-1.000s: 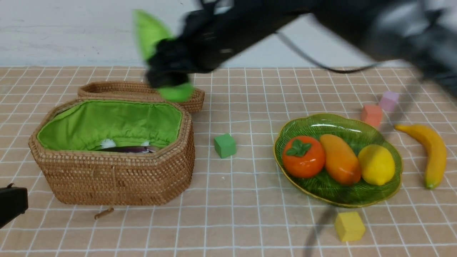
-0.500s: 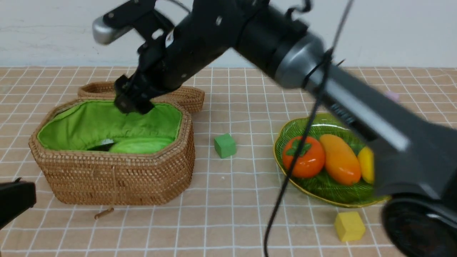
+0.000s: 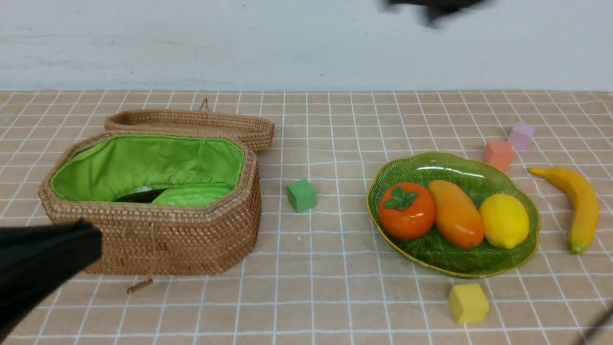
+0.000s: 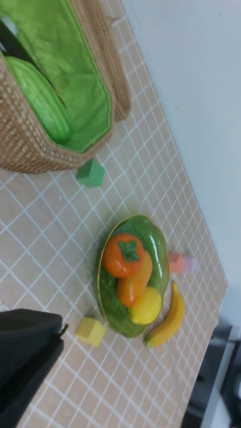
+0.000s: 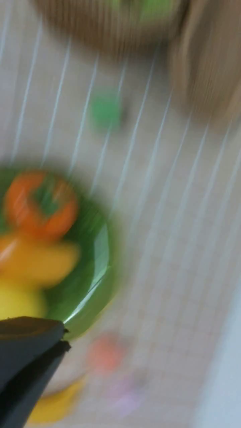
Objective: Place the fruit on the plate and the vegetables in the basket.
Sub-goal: Use the right arm to grab a banana and put it into the right plate
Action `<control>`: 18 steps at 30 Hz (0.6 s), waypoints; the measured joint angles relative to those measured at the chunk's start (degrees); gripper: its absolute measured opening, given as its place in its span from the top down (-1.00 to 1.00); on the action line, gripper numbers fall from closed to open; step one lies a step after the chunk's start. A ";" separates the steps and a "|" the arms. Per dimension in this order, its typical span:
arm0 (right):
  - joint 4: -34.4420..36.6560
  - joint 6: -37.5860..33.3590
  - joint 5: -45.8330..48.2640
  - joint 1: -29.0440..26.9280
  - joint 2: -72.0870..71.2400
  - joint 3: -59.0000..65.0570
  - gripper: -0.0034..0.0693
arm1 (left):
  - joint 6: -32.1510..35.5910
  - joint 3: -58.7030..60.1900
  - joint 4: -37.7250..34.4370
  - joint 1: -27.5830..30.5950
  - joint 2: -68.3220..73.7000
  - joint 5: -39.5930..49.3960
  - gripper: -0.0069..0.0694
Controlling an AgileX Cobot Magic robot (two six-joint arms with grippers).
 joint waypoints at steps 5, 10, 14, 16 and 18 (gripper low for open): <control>2.62 3.72 -1.87 -19.60 -1.82 18.76 0.42 | 8.21 0.00 -5.68 0.00 0.00 0.00 0.85; 10.19 4.04 -12.00 -31.84 1.64 29.09 -0.11 | 10.94 0.00 -8.88 0.00 0.00 0.00 0.85; 16.01 1.38 -21.02 -37.66 7.44 32.38 -0.52 | 11.26 0.00 -9.53 0.00 0.00 0.11 0.85; 17.20 0.07 -23.63 -38.21 9.53 32.38 -0.59 | 11.20 0.00 -9.53 0.00 0.00 0.27 0.85; 18.69 -1.46 -26.40 -38.27 12.01 32.38 -0.61 | 11.16 0.00 -9.53 0.00 0.00 0.85 0.85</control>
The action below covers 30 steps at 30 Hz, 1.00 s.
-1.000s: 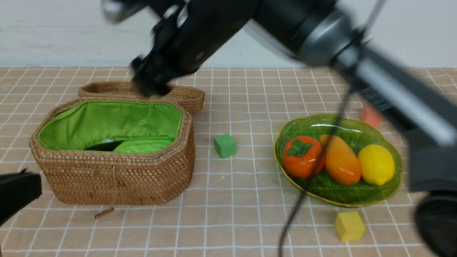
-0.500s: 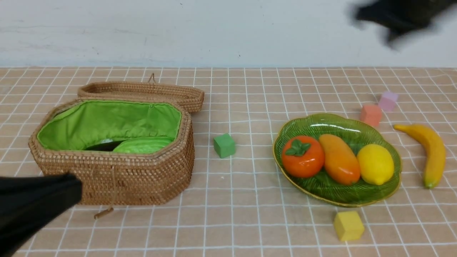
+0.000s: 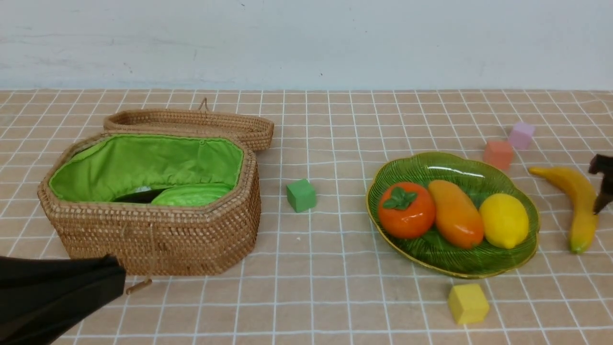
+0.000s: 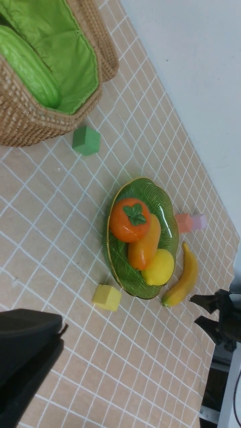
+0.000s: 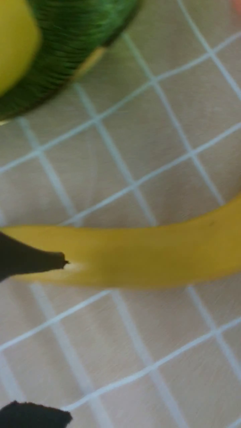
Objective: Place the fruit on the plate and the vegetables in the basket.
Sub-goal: Use the right arm to grab a banana and put it into the right plate
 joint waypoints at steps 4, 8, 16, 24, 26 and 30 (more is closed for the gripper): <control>3.49 -3.01 -5.53 0.06 4.73 0.00 -0.57 | -0.02 0.00 -0.23 0.00 0.00 1.49 0.85; 5.05 -5.70 -7.75 0.06 7.17 -0.18 -0.36 | -0.02 0.00 -0.35 0.00 0.00 1.76 0.84; 8.43 -14.59 -3.40 0.44 6.09 -1.81 0.00 | -0.02 0.00 -2.62 0.00 0.00 1.76 0.84; 14.97 -47.98 -0.98 9.99 0.30 -8.29 0.00 | -0.02 0.00 -3.24 0.00 0.11 1.76 0.84; 15.70 -52.48 -1.54 12.20 0.77 -8.69 0.00 | -0.02 0.00 -3.84 0.00 0.11 1.76 0.84; 14.75 -63.75 -5.49 16.76 3.40 -8.68 0.00 | -0.02 0.00 -5.29 0.00 0.18 1.81 0.84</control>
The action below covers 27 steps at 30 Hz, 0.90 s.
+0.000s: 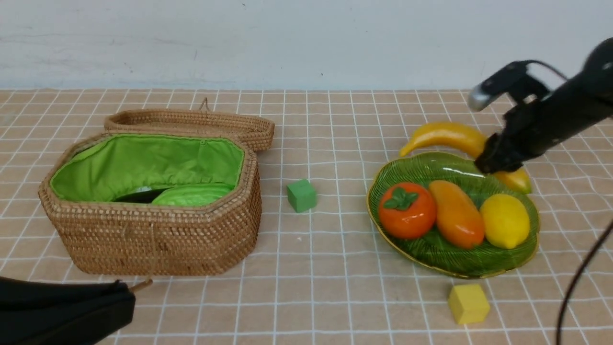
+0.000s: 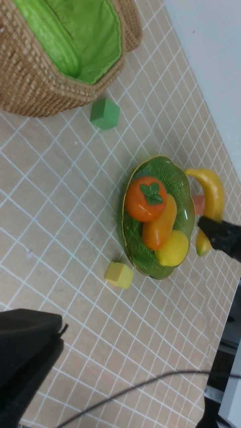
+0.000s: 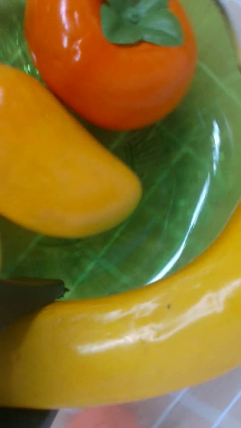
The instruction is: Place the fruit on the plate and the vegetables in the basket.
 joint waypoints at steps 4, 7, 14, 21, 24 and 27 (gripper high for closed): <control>-5.37 -6.02 -3.24 2.63 1.76 0.00 0.00 | 0.00 0.00 -0.64 0.00 0.00 0.00 0.84; -7.81 -6.35 -5.74 3.06 2.17 0.00 -0.03 | 0.00 0.00 -0.87 0.00 0.00 0.00 0.84; -11.60 -5.60 -6.55 3.06 2.27 0.00 -0.60 | 0.00 0.00 -0.92 0.00 0.00 0.00 0.84; -12.73 -0.88 -1.46 3.06 -2.52 0.00 -0.67 | 0.16 0.00 -0.86 0.00 0.00 -0.21 0.84; -12.33 13.00 4.13 3.06 -9.84 0.00 -0.42 | 0.10 0.00 0.02 0.00 0.00 -1.81 0.84; -12.28 25.40 11.10 3.00 -17.70 0.30 0.00 | -0.30 0.17 0.39 0.00 -0.46 -2.68 0.84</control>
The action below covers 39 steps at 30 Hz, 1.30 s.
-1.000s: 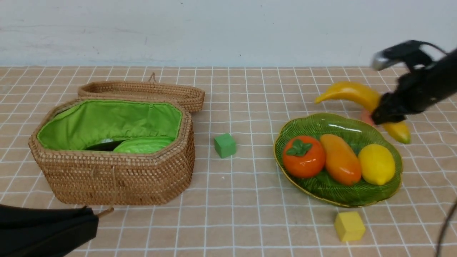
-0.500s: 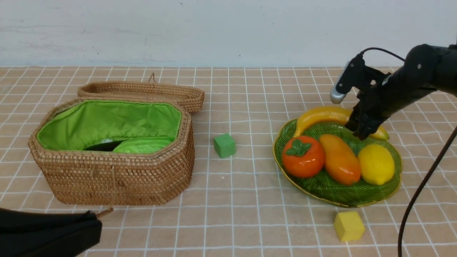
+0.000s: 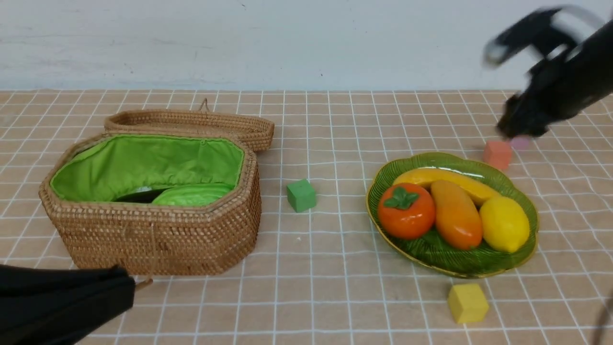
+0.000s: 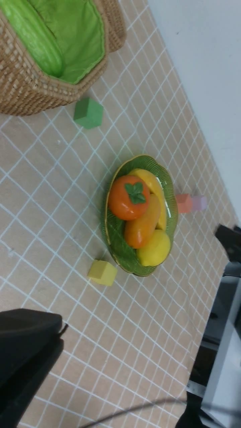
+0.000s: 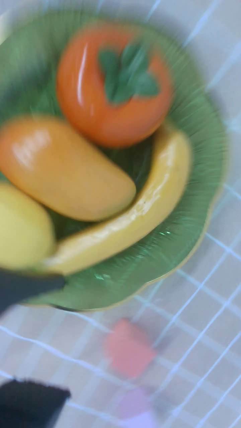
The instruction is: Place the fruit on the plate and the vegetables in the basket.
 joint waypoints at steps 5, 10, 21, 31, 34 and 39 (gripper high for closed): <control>1.05 8.46 12.62 0.00 -16.40 9.06 0.87 | -2.27 6.73 0.06 0.00 -8.21 -3.32 0.85; 2.24 13.81 13.82 0.00 -32.24 24.38 0.92 | -5.51 17.29 0.12 0.00 -17.04 -14.14 0.85; 4.12 30.39 11.38 0.00 -70.92 52.35 0.89 | -6.04 31.18 0.12 0.00 -19.58 -28.47 0.85; 3.19 36.31 3.89 0.00 -79.38 58.59 0.86 | -6.04 33.47 0.12 0.00 -19.58 -20.86 0.85; 3.12 36.31 3.88 0.00 -79.38 58.81 0.84 | -6.04 33.47 0.12 0.00 -19.58 -19.07 0.85; 2.40 36.46 3.78 0.00 -79.38 58.87 0.83 | -6.04 33.47 0.12 0.00 -19.58 -17.22 0.85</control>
